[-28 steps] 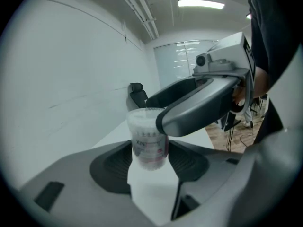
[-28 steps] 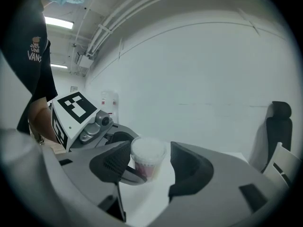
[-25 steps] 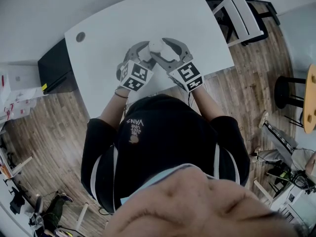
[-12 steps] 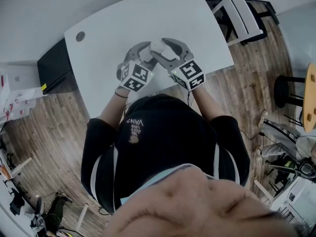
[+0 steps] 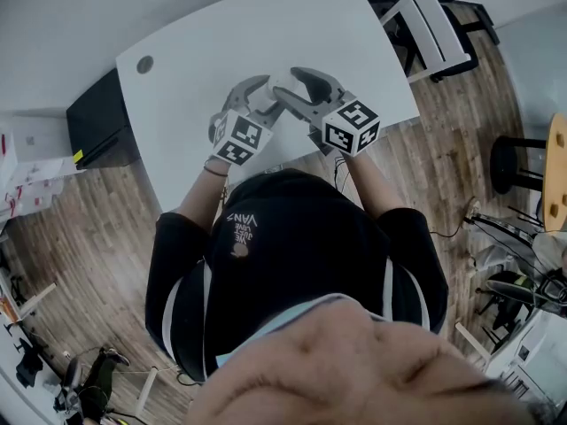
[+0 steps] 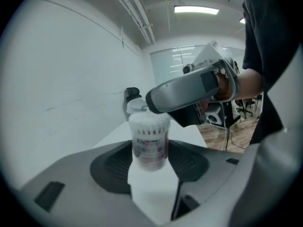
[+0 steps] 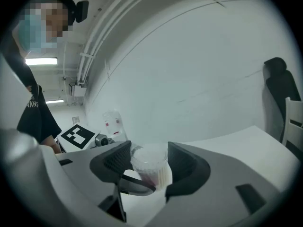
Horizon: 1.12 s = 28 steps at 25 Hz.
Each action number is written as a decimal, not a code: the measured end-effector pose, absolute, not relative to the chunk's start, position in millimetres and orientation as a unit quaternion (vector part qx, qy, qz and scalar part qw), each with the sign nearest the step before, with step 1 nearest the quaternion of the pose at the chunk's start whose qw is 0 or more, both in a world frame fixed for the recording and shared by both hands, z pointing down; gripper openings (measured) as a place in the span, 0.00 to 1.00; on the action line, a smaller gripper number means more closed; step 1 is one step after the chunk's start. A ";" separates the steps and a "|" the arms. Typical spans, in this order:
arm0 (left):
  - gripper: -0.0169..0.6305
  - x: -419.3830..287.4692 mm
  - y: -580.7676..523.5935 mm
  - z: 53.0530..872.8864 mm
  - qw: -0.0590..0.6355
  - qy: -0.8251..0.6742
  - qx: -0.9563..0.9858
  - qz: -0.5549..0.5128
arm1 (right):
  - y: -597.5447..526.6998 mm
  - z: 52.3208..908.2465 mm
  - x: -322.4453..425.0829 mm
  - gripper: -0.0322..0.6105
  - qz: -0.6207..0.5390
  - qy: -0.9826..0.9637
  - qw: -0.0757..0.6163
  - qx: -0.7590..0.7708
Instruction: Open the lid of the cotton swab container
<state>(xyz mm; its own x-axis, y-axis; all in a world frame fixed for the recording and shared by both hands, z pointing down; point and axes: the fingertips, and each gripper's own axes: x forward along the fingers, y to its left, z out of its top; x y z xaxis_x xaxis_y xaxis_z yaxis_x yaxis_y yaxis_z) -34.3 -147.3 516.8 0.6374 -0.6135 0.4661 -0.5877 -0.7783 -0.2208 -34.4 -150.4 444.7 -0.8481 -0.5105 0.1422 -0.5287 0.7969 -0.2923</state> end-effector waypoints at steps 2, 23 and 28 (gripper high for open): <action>0.40 -34.3 -147.3 516.4 0.023 0.332 -0.906 -0.262 | -149.9 444.1 -34.7 0.44 0.155 -0.949 0.031 0.274; 0.40 -37.6 -142.8 512.2 0.013 0.334 -0.912 -0.239 | -169.5 411.2 -1.7 0.44 0.128 -0.937 -0.018 0.325; 0.40 -35.1 -141.6 504.3 0.020 0.329 -0.916 -0.229 | -180.6 413.3 16.4 0.44 0.121 -0.926 -0.013 0.358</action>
